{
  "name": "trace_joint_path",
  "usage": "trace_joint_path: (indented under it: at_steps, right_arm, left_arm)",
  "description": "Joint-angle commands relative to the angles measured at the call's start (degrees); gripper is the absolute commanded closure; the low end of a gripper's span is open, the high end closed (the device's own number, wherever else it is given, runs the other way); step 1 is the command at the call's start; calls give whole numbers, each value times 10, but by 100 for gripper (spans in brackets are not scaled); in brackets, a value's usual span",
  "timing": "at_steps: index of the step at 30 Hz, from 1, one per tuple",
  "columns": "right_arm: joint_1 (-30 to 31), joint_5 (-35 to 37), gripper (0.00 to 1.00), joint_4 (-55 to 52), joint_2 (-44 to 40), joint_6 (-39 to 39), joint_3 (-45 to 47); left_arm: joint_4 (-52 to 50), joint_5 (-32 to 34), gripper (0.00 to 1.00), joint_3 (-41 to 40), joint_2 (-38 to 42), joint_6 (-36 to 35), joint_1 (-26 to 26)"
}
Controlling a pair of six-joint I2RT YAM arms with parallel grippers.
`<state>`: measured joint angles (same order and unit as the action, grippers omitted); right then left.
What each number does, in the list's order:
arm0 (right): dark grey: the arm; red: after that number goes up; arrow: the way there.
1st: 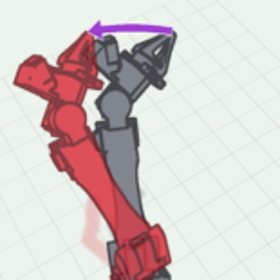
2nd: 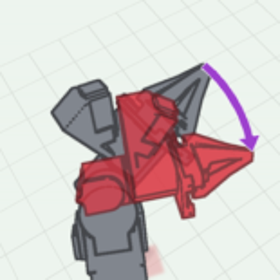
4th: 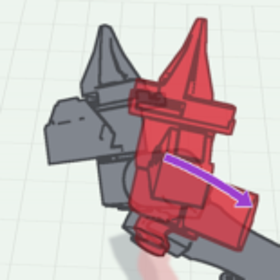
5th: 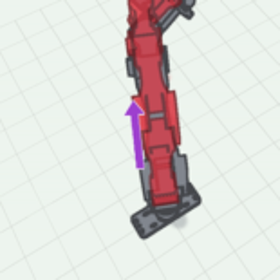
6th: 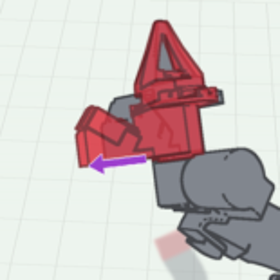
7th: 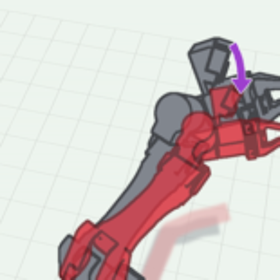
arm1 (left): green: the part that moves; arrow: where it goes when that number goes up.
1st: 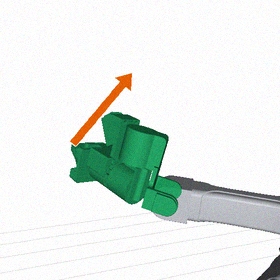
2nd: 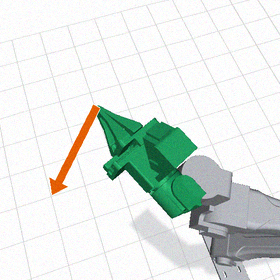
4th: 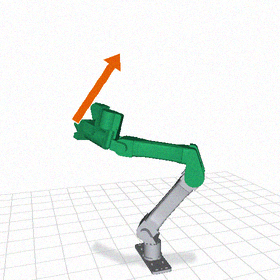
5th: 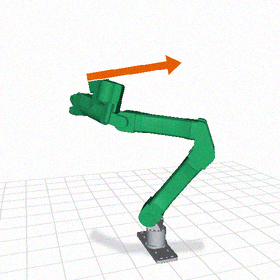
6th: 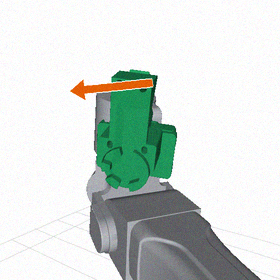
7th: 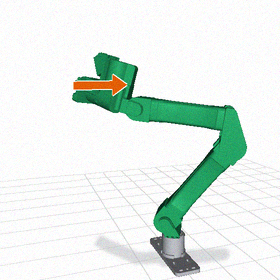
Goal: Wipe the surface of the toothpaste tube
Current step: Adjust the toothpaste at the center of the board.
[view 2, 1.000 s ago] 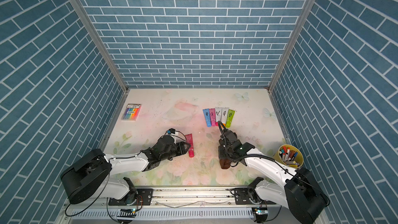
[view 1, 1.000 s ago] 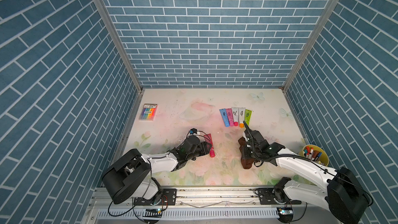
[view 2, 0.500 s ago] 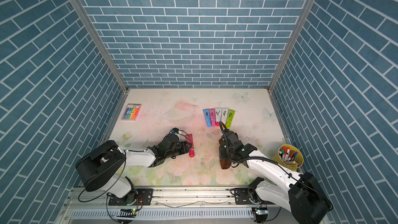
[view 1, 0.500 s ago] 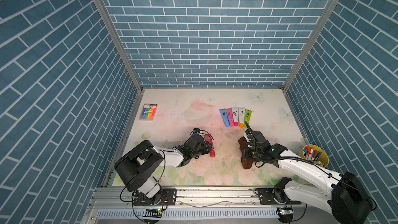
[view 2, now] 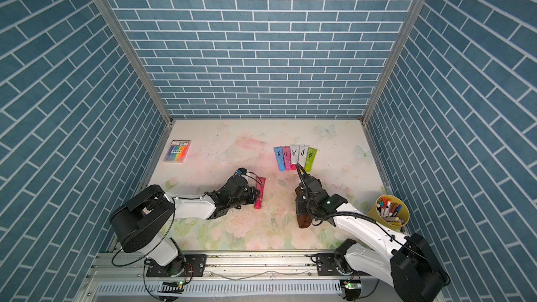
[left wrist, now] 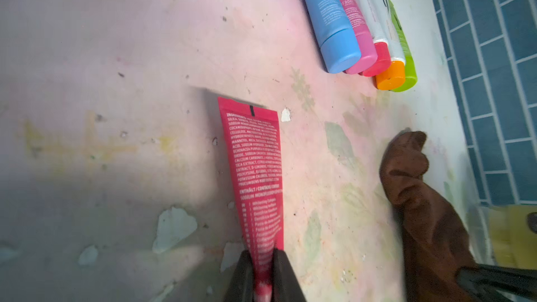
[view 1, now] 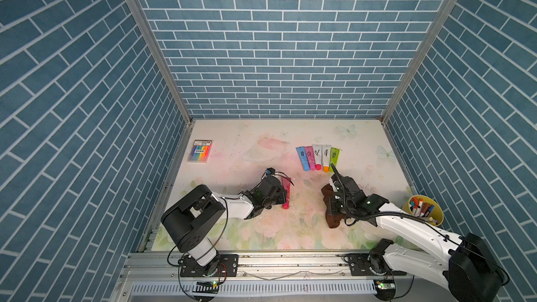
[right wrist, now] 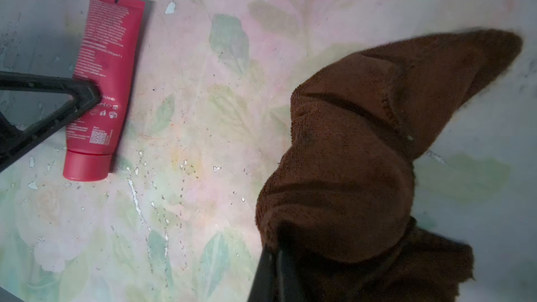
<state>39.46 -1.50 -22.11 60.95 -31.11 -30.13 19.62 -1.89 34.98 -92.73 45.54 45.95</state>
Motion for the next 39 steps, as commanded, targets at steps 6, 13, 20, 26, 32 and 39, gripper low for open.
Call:
trace_joint_path:
  at_steps: [6,13,20,26,32,39]
  right_arm:
    - [-2,7,100,-18,-4,9,5]
    - [-2,7,100,-16,7,9,3]
    - [-3,8,100,-14,13,9,2]
    - [-2,7,100,-12,21,11,0]
    - [-2,5,100,-12,21,11,0]
    - [-2,5,100,-13,17,11,2]
  left_arm:
    - [-343,215,94,121,11,-127,15]
    - [-489,333,94,211,-65,-138,40]
    - [-545,384,93,284,-166,-117,75]
    - [-546,359,74,325,-204,-109,108]
    - [-530,337,54,340,-194,-107,139]
    - [-461,344,53,292,-94,-107,145]
